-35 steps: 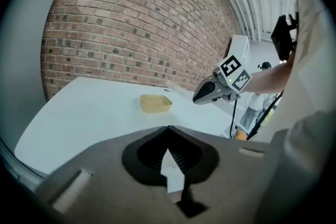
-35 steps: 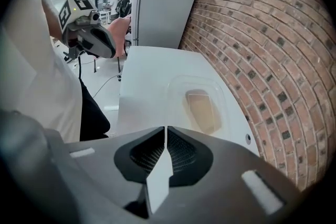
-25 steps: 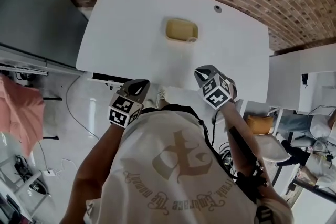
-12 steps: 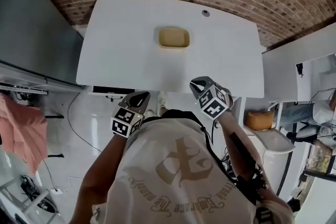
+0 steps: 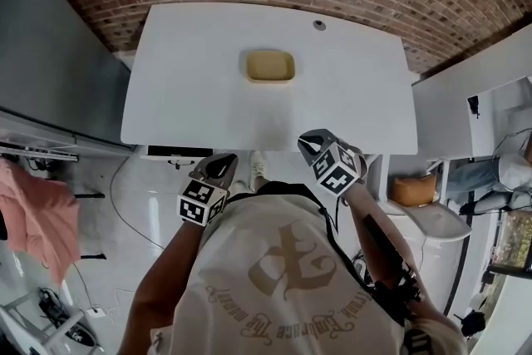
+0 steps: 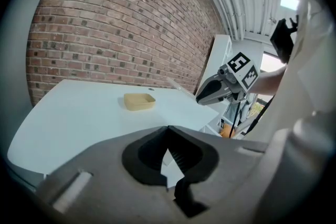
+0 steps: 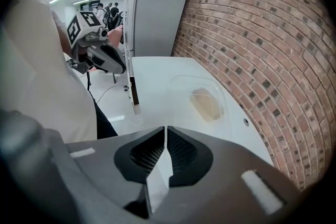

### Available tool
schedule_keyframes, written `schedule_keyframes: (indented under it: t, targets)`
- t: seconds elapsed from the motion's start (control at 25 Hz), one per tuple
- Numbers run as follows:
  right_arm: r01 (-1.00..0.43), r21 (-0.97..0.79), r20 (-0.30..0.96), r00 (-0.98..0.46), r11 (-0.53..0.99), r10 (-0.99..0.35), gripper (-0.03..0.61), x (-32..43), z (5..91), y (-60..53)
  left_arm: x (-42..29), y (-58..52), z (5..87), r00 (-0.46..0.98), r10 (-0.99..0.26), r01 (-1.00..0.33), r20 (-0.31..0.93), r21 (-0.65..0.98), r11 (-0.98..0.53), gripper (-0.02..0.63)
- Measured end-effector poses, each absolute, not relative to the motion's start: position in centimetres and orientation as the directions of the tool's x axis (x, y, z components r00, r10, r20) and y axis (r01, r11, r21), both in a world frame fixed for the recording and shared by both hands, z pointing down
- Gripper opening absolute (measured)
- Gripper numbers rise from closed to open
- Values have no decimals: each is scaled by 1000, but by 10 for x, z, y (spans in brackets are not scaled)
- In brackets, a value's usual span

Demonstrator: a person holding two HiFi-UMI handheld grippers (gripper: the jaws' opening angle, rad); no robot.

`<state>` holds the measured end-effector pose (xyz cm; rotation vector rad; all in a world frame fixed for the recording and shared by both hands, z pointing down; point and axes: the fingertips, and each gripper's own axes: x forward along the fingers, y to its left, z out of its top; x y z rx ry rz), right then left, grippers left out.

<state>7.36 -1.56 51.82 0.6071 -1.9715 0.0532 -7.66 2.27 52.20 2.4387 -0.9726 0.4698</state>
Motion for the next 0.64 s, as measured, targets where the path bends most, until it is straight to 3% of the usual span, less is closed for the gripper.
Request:
schedule_keyframes:
  t: [0.64]
  targets:
    - [-463,202,854,-348,863,-387,25,96,527,0,-52,28,527,707,-510,-684,490,292,-668,3]
